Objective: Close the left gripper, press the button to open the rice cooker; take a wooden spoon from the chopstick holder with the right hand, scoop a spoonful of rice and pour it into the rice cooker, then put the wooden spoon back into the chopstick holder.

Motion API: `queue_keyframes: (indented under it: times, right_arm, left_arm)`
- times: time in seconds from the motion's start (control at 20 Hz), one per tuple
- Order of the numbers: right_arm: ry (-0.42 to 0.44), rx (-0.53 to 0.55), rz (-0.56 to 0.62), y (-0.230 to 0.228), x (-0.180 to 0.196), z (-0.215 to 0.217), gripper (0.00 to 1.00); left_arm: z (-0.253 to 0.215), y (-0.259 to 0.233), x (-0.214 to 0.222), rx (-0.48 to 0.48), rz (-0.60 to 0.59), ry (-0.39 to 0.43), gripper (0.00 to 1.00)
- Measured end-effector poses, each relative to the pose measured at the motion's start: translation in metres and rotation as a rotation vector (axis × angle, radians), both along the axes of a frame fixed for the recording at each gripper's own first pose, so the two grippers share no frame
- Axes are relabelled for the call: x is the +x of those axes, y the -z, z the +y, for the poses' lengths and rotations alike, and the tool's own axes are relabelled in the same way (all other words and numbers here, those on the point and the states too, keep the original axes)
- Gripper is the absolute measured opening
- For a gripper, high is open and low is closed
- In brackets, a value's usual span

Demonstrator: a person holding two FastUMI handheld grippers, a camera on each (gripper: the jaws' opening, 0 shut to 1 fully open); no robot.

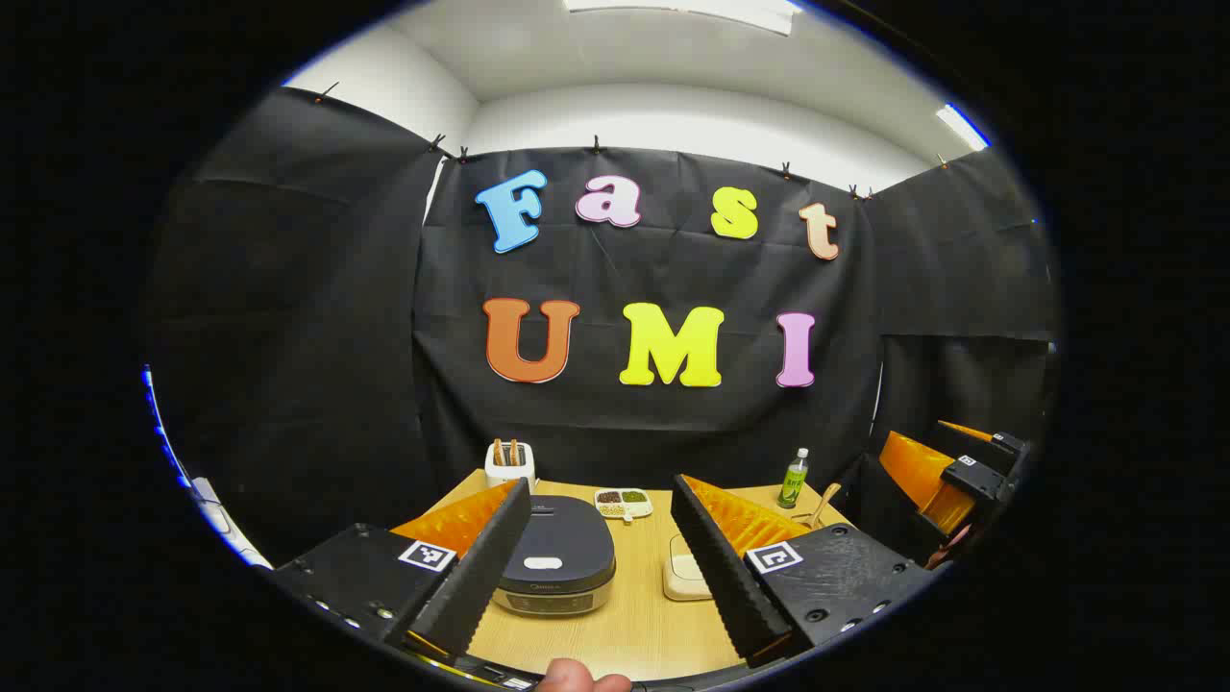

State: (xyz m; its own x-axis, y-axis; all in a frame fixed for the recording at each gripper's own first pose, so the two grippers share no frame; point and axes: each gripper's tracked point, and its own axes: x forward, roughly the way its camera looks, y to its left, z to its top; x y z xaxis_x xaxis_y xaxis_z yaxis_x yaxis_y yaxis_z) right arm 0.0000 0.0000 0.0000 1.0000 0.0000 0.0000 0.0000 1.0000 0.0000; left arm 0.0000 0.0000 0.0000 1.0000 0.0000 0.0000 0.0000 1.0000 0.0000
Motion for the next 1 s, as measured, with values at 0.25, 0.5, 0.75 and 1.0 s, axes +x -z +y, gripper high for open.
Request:
queue_keyframes:
  times: [0.25, 0.5, 0.75, 1.0]
  right_arm:
    - [0.011, -0.001, 0.004, 0.004, 0.01, -0.005, 1.0]
    - [0.013, 0.014, 0.0, 0.003, 0.015, -0.005, 1.0]
    - [0.029, 0.009, 0.009, 0.005, 0.017, -0.009, 1.0]
    - [0.033, 0.007, 0.008, 0.004, 0.016, -0.011, 1.0]
  left_arm:
    - [-0.001, -0.001, 0.01, 0.002, 0.0, -0.012, 0.95]
    - [0.0, -0.006, 0.017, -0.002, -0.015, -0.01, 0.95]
    - [0.003, -0.008, 0.022, 0.013, -0.026, -0.012, 0.95]
    - [0.002, -0.009, 0.021, 0.013, -0.025, -0.007, 0.95]
